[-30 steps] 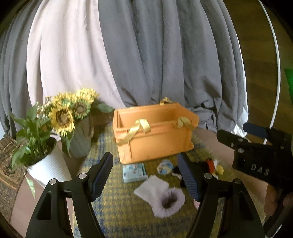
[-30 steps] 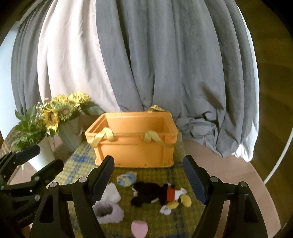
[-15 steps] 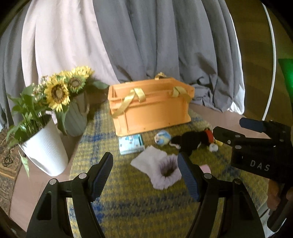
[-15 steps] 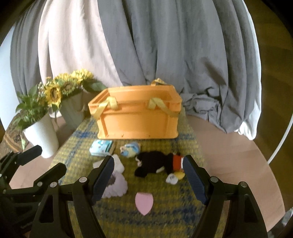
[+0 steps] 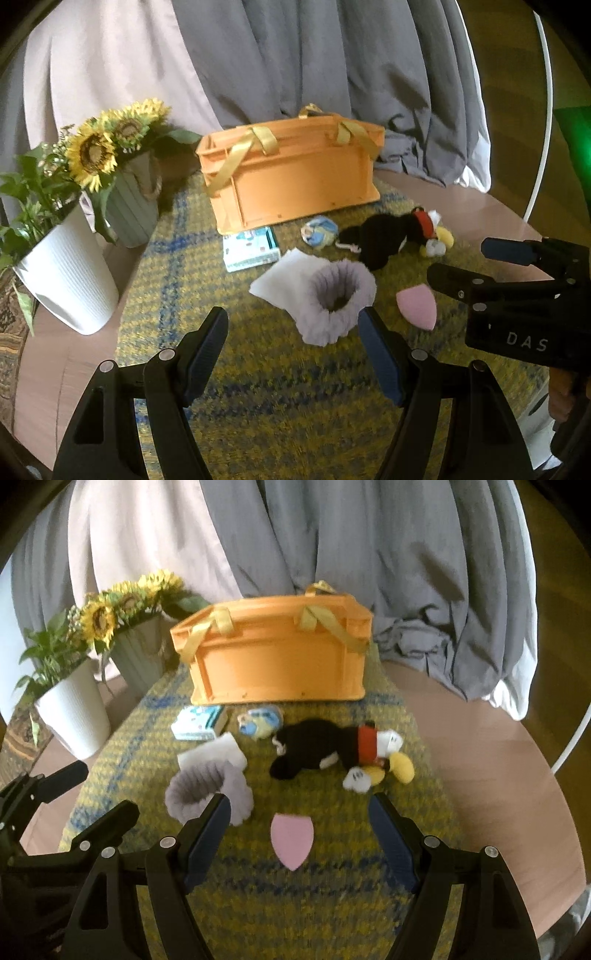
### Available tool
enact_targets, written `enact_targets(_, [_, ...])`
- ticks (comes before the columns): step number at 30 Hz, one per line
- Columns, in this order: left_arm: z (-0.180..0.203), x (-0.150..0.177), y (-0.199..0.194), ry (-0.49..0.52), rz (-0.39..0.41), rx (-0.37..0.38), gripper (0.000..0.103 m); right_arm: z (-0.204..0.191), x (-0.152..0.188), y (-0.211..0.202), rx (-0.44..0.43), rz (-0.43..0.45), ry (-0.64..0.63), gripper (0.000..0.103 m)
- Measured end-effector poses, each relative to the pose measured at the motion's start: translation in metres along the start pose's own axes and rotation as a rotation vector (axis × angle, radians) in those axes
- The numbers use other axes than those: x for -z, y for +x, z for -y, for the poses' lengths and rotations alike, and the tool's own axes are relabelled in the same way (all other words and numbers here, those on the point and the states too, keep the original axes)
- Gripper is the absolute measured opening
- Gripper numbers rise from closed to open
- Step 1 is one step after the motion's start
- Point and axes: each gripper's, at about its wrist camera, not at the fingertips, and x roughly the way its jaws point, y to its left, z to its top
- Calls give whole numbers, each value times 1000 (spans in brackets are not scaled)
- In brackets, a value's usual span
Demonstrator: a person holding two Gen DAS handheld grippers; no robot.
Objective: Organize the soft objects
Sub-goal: 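Move both tools back toward the headband and pink sponge, then grasp the lavender headband with the left tool while the right tool grasps the pink sponge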
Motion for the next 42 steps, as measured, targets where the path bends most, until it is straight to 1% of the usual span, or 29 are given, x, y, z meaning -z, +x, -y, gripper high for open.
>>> enact_targets(9, [6, 10, 30, 74, -35, 18, 72, 0, 15, 26, -2, -65, 9, 76])
enact_targets(15, [10, 13, 45, 88, -56, 43, 72, 2, 22, 41, -7, -110, 25, 71])
enact_targets(20, [14, 12, 55, 106, -67, 57, 72, 3, 23, 47, 0, -116, 25, 68])
enact_targets(27, [17, 8, 66, 106, -86, 72, 71, 8, 22, 58, -19, -128, 51, 62])
enact_targets(29, [19, 8, 68, 111, -84, 70, 64, 10, 22, 61, -24, -130, 54, 60])
enact_targets(30, [20, 8, 70, 113, -86, 73, 63, 11, 22, 62, -27, -130, 55, 59])
enact_targets(33, [21, 7, 73, 112, -91, 86, 52, 10, 21, 64, -42, -125, 50, 56])
enact_targets(35, [22, 6, 73, 104, -93, 95, 40, 10, 21, 66, -54, -130, 45, 54])
enact_targets(38, [22, 6, 72, 100, -93, 93, 31, 6, 23, 68, -76, -140, 32, 51])
enact_targets(39, [22, 7, 71, 97, -91, 89, 30, 5, 24, 69, -80, -142, 28, 50])
enact_targets(42, [23, 7, 70, 90, -95, 84, 26, 3, 26, 69, -101, -137, 16, 41])
